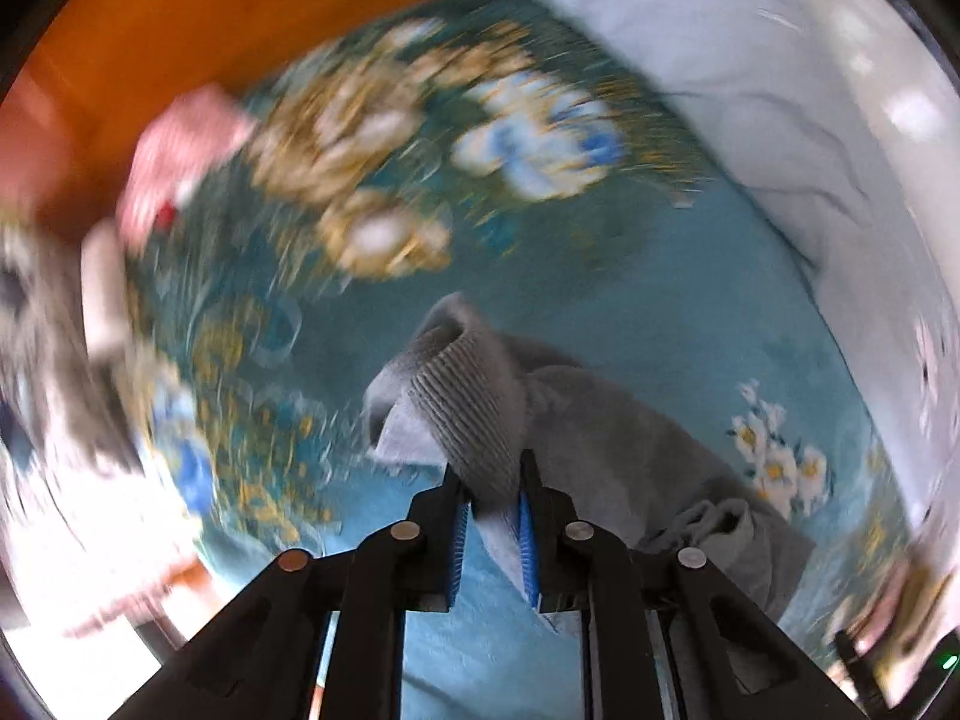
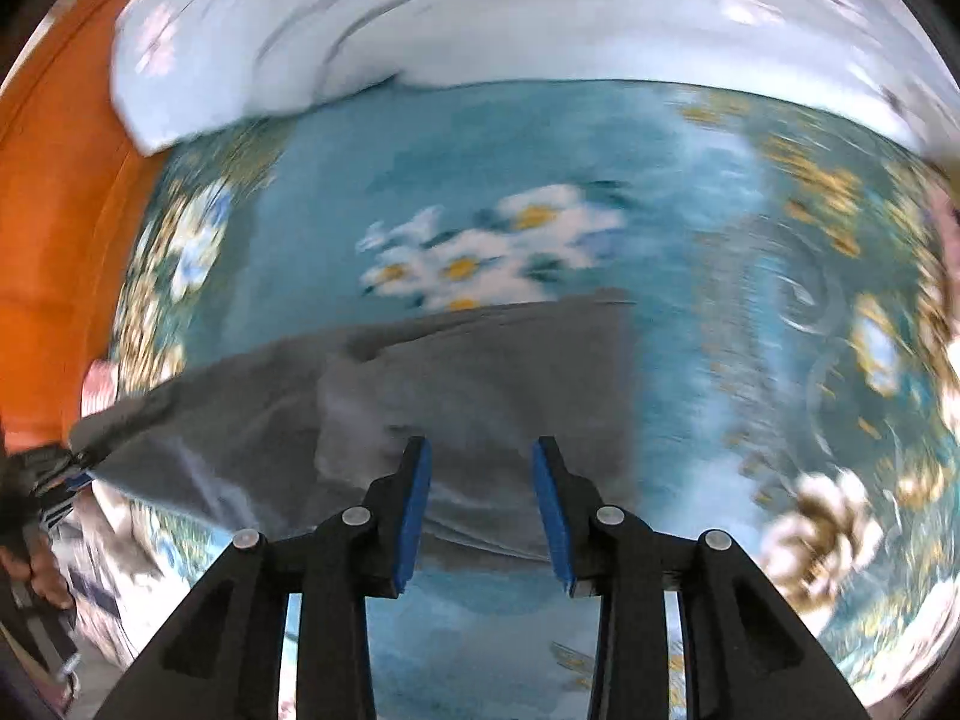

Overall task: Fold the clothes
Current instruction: 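Lower the folded sweatshirt onto the blanket and open both grippers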

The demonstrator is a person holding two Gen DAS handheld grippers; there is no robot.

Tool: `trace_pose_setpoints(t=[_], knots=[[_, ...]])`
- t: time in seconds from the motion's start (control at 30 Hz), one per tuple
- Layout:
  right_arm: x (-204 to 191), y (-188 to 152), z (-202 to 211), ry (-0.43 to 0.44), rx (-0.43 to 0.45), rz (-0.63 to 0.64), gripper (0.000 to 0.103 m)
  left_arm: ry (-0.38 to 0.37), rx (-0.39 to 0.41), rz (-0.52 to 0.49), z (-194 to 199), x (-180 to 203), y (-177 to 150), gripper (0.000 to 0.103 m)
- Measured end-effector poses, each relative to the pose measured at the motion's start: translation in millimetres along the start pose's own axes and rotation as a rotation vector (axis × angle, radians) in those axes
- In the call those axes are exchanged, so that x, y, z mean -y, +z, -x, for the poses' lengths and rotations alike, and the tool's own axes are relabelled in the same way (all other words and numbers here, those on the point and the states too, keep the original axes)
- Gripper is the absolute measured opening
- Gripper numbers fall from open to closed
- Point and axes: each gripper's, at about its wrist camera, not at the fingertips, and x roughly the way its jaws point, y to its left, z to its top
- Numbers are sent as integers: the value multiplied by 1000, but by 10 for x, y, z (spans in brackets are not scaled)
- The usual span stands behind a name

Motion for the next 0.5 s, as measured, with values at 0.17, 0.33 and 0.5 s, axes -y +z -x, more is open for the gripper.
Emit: trace_pose_setpoints(t=[0.17, 0.33, 0.5], knots=[[328, -3, 275, -41, 21, -58, 36, -45, 122, -285, 383, 973, -237, 12], [504, 23, 454, -34, 54, -80, 36, -112, 152, -530, 580, 1873, -636, 11], [760, -11, 454, -41, 26, -104, 36, -107, 89, -720, 326, 2489, -1104, 11]])
